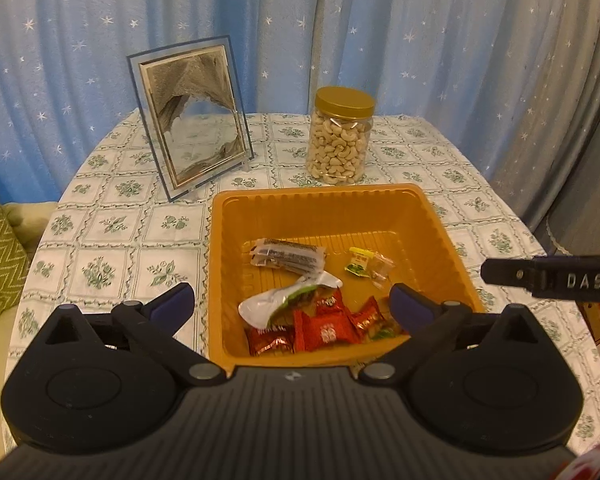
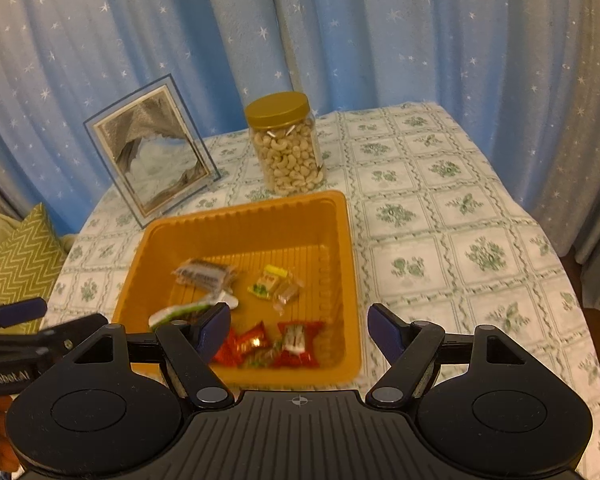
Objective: Organize snacks
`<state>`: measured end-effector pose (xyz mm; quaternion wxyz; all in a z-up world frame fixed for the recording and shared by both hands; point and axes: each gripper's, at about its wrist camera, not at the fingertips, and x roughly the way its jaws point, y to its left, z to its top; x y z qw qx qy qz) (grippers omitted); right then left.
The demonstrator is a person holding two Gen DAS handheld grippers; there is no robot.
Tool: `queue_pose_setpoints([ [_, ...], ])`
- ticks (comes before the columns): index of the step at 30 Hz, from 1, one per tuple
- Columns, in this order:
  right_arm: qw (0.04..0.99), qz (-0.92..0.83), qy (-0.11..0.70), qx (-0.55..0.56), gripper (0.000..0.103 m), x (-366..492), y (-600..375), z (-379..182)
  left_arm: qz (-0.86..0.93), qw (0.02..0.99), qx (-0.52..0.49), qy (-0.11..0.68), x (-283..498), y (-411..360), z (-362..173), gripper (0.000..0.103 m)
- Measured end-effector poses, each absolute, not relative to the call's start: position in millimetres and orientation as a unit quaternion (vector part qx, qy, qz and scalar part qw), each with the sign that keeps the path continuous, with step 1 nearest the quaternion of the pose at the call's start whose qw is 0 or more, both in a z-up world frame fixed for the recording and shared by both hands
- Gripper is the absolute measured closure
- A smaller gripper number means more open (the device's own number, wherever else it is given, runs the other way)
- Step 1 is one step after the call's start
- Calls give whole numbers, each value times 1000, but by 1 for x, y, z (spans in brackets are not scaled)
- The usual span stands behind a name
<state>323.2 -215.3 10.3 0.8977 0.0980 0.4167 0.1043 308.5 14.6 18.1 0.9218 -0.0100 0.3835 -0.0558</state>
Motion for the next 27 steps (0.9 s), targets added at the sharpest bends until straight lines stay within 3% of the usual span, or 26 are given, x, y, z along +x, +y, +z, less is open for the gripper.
queue_pose_setpoints([
  [5, 901, 98, 410, 103, 19, 298, -223, 18, -54, 926, -15, 374, 283, 14, 29, 0],
  [27, 903, 104, 406, 95, 18, 185, -226, 42, -20, 929, -32, 369, 168, 13, 58, 0],
])
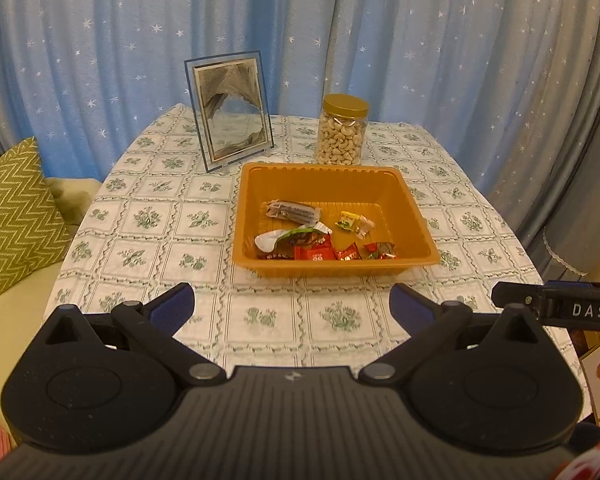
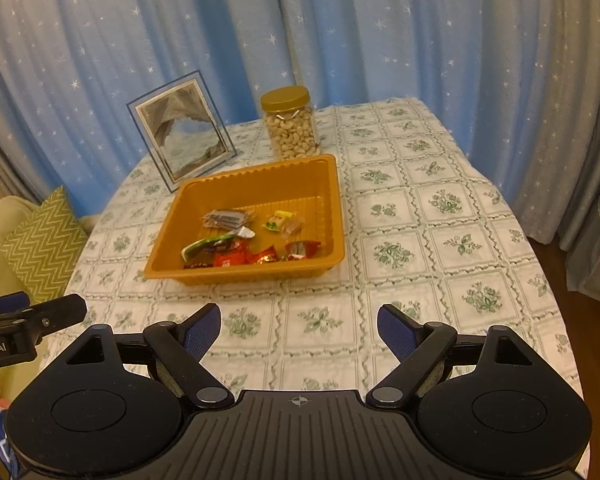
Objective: Organize snacks
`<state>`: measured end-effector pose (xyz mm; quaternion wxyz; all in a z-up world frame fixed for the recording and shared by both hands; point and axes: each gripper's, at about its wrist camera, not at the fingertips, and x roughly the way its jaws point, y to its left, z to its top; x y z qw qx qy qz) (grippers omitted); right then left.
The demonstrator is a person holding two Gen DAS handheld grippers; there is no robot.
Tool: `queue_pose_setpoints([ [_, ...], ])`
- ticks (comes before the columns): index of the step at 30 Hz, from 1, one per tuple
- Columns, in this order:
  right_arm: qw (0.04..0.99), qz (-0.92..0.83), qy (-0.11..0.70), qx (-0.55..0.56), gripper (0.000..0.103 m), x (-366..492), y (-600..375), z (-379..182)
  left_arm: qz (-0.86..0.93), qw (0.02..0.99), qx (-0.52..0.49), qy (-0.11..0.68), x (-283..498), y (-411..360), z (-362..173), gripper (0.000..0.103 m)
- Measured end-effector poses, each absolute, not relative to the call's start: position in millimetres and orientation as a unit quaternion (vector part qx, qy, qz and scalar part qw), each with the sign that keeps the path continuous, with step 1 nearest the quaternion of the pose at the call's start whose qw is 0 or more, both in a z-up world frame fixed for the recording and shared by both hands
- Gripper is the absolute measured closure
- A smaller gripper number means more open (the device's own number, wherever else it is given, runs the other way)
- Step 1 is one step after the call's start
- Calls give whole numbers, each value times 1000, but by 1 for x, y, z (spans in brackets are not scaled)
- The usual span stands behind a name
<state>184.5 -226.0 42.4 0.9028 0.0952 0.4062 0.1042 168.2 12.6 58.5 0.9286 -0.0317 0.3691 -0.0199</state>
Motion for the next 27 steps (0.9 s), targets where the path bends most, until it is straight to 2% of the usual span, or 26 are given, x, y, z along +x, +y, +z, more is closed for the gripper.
queue_pose_setpoints([
  [27, 916, 107, 380, 70, 18, 91, -213, 52, 0, 925, -33, 379, 80, 9, 52, 0],
])
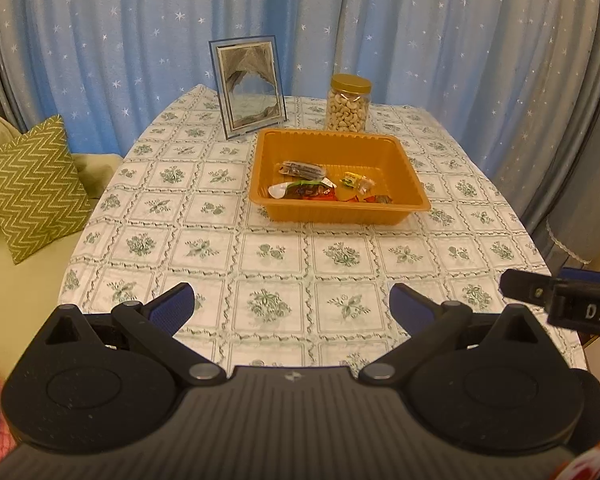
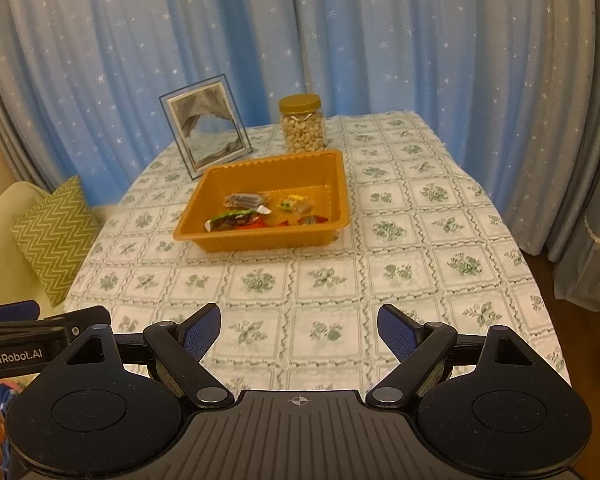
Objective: Organize snacks
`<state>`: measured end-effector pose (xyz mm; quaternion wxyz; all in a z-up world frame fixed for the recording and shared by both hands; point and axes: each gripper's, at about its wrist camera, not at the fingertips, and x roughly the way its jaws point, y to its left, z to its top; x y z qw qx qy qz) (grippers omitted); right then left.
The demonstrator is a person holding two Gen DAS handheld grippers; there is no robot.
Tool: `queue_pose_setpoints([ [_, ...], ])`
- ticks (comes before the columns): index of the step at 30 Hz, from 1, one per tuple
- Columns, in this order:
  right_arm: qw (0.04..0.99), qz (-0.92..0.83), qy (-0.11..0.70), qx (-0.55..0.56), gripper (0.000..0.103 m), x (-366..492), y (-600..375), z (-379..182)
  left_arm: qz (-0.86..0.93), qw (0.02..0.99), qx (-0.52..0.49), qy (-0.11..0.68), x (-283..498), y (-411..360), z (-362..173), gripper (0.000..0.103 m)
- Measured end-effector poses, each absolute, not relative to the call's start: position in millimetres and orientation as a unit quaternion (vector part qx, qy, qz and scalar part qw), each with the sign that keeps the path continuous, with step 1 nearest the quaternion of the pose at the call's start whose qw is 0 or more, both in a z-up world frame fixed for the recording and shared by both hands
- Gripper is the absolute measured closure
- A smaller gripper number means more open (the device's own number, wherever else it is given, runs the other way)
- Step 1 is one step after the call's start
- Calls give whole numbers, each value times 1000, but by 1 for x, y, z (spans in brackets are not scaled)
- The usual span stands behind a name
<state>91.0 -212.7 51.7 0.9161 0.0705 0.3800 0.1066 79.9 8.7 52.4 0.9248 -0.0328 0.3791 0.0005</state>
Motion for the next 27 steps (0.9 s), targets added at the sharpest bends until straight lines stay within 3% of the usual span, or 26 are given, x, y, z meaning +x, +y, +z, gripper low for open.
queue_pose_setpoints([
  [27, 920, 103, 376, 39, 18, 57, -212, 45, -5, 925, -23, 378, 53, 2, 44, 0],
])
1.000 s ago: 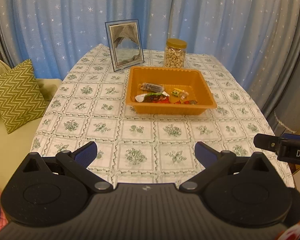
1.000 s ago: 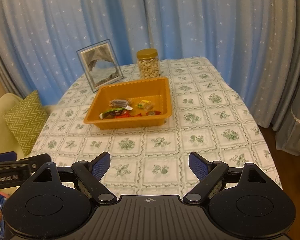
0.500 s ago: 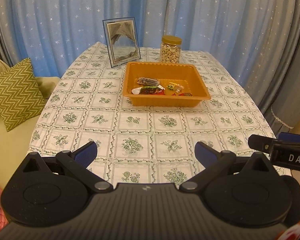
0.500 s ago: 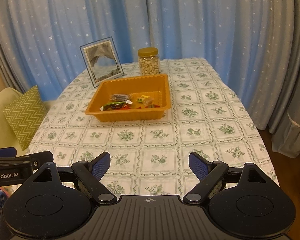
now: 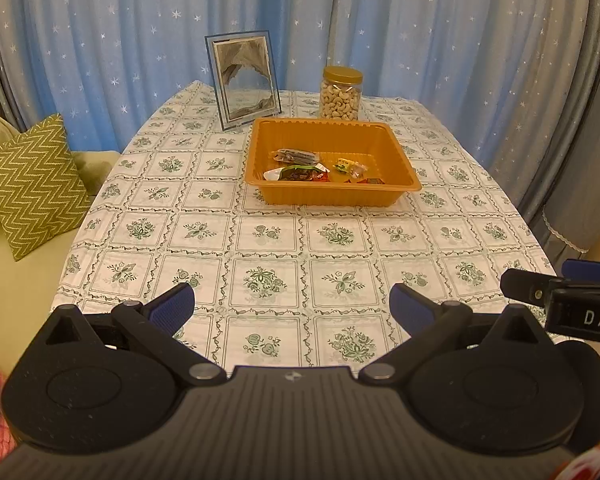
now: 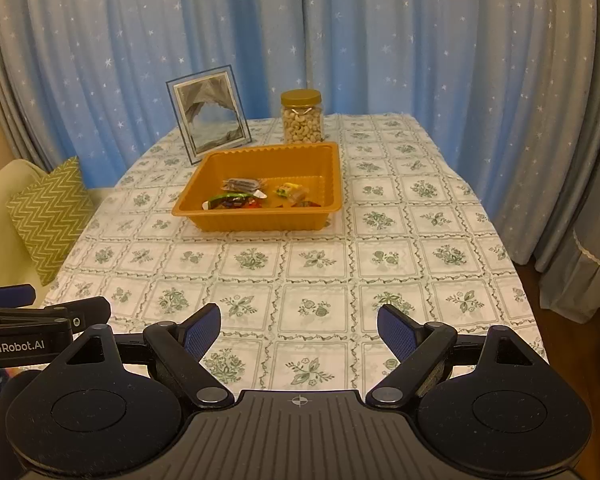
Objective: Organize snacks
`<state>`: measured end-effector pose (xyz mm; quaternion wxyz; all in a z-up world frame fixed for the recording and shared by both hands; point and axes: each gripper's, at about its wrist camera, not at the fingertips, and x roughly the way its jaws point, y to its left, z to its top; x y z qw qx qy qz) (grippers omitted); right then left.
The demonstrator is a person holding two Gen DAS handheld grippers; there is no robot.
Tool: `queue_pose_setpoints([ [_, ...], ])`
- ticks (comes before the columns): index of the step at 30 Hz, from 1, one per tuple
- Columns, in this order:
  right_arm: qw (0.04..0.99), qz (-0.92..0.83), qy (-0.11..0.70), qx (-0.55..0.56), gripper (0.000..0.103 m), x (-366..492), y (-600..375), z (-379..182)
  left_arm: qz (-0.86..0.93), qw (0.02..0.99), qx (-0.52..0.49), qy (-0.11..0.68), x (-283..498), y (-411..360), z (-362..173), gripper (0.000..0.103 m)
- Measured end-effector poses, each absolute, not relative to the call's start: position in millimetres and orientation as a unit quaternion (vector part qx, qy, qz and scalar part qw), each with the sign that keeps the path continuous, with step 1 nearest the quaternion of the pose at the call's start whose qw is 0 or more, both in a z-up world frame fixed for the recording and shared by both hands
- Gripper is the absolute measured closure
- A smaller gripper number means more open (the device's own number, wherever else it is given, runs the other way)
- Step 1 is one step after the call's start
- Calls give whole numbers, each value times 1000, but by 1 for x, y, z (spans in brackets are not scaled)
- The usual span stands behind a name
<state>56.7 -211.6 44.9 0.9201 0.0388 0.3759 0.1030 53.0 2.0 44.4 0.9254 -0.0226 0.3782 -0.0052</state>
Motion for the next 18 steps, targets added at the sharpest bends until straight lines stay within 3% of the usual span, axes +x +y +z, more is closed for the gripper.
queue_pose_setpoints([
  [18, 920, 103, 377, 41, 18, 58, -211, 43, -9, 925, -27, 379, 53, 1, 44, 0],
])
